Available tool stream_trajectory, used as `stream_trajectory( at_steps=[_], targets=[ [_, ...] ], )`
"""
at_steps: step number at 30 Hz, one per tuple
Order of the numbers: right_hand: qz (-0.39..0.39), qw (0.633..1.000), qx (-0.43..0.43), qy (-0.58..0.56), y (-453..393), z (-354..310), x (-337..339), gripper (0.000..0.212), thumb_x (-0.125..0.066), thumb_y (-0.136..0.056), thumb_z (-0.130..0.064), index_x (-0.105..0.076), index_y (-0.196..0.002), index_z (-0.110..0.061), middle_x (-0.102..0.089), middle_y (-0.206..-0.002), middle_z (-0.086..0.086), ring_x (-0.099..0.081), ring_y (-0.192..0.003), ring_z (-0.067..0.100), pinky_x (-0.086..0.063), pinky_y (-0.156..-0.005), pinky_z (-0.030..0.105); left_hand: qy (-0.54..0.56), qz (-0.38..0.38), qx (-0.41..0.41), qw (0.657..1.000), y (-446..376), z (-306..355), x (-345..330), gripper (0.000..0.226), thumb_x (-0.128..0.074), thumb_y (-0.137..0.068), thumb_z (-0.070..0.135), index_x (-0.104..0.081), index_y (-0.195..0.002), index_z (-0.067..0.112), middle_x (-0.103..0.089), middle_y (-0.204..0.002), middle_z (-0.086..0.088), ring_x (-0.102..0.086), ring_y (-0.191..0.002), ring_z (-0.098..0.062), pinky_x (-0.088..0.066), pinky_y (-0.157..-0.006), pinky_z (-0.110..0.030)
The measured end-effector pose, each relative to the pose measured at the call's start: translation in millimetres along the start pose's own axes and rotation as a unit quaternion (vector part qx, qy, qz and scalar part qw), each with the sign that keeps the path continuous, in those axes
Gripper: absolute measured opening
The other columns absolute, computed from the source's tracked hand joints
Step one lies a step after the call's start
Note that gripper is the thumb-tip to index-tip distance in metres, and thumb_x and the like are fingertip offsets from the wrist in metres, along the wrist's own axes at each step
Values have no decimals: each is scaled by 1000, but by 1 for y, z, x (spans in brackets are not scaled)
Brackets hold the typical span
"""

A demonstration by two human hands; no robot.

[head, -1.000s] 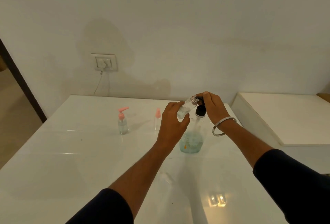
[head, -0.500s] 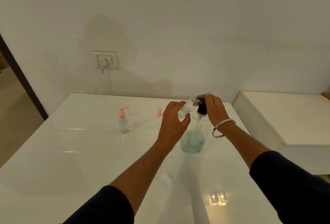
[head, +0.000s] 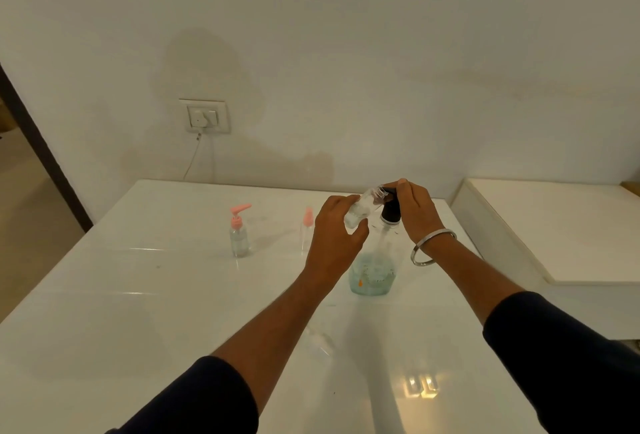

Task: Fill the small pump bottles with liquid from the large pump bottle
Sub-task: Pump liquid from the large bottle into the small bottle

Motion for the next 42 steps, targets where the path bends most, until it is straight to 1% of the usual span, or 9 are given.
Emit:
stream_trajectory(
  at_steps=[3,11,18,20,24,26,31,36,42],
  targets=[
    [8,1000,-6,-4,3,1,-2,40,-26,-99,-12,-64,-100,-1,-63,-94,8,-57,-80,5,-41,-66,-1,-3,-5,6,1000,0,0,0,35,-67,-83,12,-60,-118,10,-62,-113,-3,-49,-98,-3,-34,-85,-2],
    [-16,1000,-2,21,-3,-7,2,40,-27,-100,-16,-63,-105,0,-64,-99,14,-57,-91,22,-43,-74,10,5,-10,14,1000,0,0,3,39,-68,-83,17,-58,-120,13,-60,-114,-1,-54,-101,-7,-46,-94,-24],
    [-5,1000,7,14,-1,-6,4,40,-26,-100,-14,-64,-101,1,-62,-94,11,-55,-85,19,-41,-65,-1,-7,3,-6,1000,-2,6,4,34,-67,-81,13,-61,-114,12,-63,-108,-2,-58,-101,-15,-48,-93,-44],
    [1,1000,3,9,0,-3,1,40,-26,-100,-12,-64,-101,1,-63,-96,10,-55,-86,19,-41,-66,-1,-3,0,0,1000,-1,2,2,35,-67,-81,13,-60,-116,12,-62,-109,-2,-57,-101,-14,-48,-94,-40],
    [12,1000,0,-2,1,0,-2,40,-25,-99,-10,-64,-102,2,-62,-95,7,-56,-80,6,-41,-66,-2,0,-6,8,1000,0,-1,0,37,-68,-82,11,-59,-118,9,-61,-113,-4,-49,-96,-3,-37,-88,-5],
    [10,1000,-1,-5,2,0,-3,40,-25,-99,-10,-64,-102,2,-62,-94,6,-55,-79,0,-40,-66,-2,-1,-5,9,1000,1,-2,1,37,-68,-82,11,-60,-117,9,-61,-113,-4,-48,-96,-2,-33,-84,1],
    [-1,1000,10,7,1,-7,2,38,-27,-99,-10,-64,-98,-4,-62,-92,5,-55,-78,2,-42,-66,-1,2,-12,13,1000,2,0,3,38,-68,-83,16,-58,-120,12,-59,-115,1,-49,-99,-2,-34,-85,0],
    [-15,1000,11,17,-3,-6,5,37,-28,-99,-13,-64,-98,-5,-63,-93,8,-57,-85,18,-43,-67,2,0,-7,9,1000,1,3,2,37,-68,-83,13,-58,-118,10,-60,-114,-2,-49,-99,-3,-28,-85,3],
    [-7,1000,1,13,-1,-1,3,38,-28,-99,-13,-64,-100,-1,-63,-94,10,-56,-84,18,-41,-64,-1,7,-7,11,1000,2,1,1,37,-68,-83,13,-59,-118,11,-60,-114,-1,-48,-97,-1,-35,-87,-3]
  ],
)
Point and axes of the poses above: each hand's wrist, its own y-axis away from the middle knuckle, its own x-axis out of the back of the hand, z = x × y, the point moved 2 cm from there along -y, towards the middle knuckle
